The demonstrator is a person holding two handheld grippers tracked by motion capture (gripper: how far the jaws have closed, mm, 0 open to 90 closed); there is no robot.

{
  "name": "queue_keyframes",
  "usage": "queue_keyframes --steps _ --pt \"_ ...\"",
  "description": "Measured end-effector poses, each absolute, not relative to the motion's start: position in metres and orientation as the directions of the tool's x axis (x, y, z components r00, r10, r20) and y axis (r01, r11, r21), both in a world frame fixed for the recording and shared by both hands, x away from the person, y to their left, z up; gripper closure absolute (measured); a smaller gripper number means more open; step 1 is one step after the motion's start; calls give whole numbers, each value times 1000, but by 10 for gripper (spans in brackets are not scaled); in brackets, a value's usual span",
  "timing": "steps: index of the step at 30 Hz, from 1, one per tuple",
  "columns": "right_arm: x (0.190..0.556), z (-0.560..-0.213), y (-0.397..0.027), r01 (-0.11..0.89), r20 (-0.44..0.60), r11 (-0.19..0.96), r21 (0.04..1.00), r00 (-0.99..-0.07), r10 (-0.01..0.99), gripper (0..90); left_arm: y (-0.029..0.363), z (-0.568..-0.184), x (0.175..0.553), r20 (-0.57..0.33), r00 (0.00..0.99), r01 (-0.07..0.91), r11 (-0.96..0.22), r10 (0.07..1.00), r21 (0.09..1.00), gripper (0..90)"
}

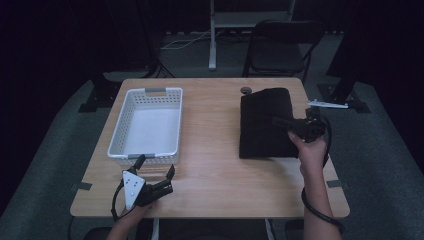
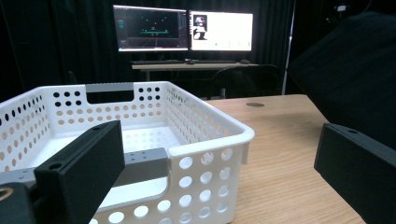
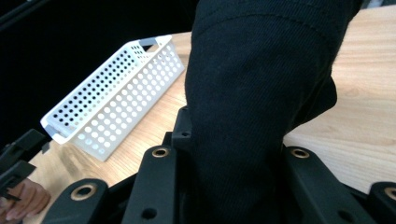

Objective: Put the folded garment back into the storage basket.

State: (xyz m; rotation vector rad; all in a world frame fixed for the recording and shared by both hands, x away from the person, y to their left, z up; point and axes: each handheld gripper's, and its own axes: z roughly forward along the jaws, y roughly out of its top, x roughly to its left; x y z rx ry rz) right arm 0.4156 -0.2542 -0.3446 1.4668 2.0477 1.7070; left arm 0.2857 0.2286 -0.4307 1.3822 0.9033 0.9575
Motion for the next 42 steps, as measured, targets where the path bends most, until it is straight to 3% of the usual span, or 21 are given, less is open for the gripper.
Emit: queue_keyframes --steps 13,42 --pt "414 -324 -247 555 457 -95 827 -564 688 705 228 -431 286 36 367 -17 -32 930 999 29" --pt "428 -316 -207 537 477 -93 838 -641 602 704 229 -431 286 40 367 -17 -36 929 999 29"
